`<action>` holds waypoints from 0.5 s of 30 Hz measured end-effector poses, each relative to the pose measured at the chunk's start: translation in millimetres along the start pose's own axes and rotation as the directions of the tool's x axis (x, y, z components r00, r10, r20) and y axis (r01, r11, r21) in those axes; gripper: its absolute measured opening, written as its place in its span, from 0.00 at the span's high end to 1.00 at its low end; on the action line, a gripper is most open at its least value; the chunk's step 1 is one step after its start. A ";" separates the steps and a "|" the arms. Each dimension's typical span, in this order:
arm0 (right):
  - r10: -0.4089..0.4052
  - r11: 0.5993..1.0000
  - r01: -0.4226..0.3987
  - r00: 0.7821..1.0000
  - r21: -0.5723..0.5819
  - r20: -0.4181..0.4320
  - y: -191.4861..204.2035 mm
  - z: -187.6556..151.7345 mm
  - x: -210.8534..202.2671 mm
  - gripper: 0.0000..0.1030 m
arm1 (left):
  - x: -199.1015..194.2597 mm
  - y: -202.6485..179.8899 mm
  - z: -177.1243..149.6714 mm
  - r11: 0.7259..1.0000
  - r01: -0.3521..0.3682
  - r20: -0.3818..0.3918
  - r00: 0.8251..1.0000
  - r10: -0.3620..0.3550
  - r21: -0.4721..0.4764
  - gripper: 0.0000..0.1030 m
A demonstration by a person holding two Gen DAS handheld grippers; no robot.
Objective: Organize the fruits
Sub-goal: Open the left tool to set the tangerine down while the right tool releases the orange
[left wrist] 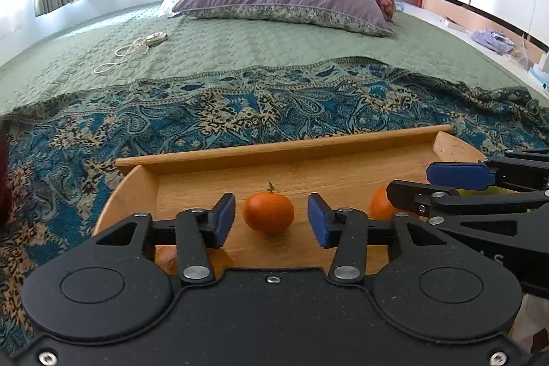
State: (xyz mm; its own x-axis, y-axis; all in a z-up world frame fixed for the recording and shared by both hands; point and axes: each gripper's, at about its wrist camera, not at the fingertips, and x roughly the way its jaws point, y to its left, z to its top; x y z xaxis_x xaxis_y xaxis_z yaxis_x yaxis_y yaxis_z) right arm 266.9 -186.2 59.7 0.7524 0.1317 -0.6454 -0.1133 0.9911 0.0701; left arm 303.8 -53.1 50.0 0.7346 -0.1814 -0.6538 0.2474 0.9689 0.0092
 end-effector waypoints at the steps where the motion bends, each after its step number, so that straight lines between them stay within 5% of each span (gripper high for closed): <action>1: 0.004 1.000 -0.004 1.000 0.001 0.006 -0.2 -0.6 -3.3 0.43 | -4.7 -0.2 -2.1 1.000 0.001 0.003 1.000 -0.001 0.000 0.50; 15: 0.031 0.998 -0.022 0.989 -0.061 0.146 6.2 -28.0 -72.1 0.32 | -87.6 -6.2 -43.2 0.999 0.005 0.098 0.995 -0.010 0.051 0.27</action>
State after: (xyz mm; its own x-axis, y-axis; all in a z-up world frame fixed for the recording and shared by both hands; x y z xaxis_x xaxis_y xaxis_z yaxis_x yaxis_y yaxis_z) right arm 193.8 -190.1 85.4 0.8353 0.1636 -0.5249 -0.1693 0.9848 0.0375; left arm 210.6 -35.9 74.6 0.7905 -0.2067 -0.5766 0.2828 0.9582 0.0441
